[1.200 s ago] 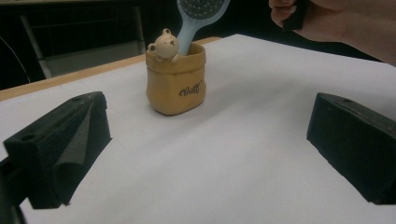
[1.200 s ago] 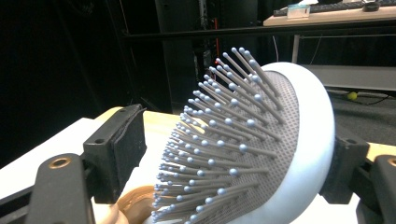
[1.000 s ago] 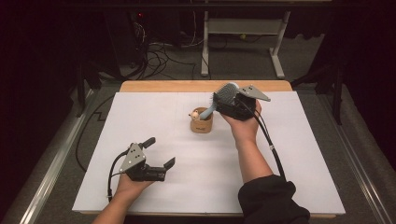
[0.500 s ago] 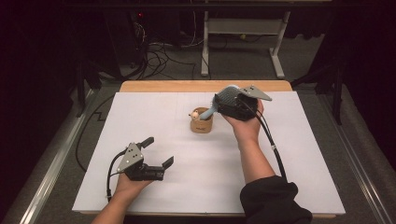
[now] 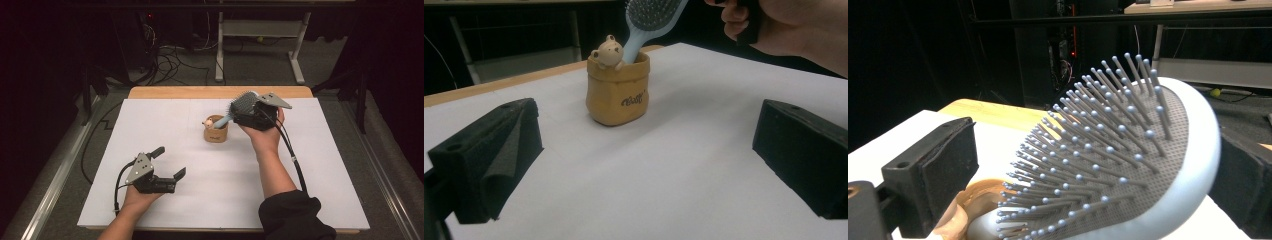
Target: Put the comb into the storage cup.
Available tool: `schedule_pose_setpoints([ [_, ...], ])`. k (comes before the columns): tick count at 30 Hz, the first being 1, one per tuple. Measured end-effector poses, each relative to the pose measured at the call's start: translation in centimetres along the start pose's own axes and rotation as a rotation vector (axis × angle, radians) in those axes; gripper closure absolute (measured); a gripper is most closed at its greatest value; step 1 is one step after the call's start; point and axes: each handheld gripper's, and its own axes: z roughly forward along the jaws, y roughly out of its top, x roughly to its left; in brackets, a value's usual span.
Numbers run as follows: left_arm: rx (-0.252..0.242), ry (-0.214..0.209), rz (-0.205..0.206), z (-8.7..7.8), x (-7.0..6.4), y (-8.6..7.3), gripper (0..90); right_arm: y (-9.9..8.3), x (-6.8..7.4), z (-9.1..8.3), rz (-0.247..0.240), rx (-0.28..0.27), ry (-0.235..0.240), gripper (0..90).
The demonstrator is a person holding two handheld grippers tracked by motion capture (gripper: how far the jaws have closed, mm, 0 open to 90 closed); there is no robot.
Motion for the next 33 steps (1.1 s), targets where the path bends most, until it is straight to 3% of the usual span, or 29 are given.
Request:
schedule_pose_setpoints([
  [17,0.007,0.004,-0.005,0.0,0.2,0.1,0.7,-0.3,-0.1,-2.6,-0.043,-0.004,0.010,0.4],
  [33,0.011,0.033,0.004,0.0,0.9,0.4,0.8,-5.7,-0.6,-5.4,-0.102,0.072,0.016,0.5],
])
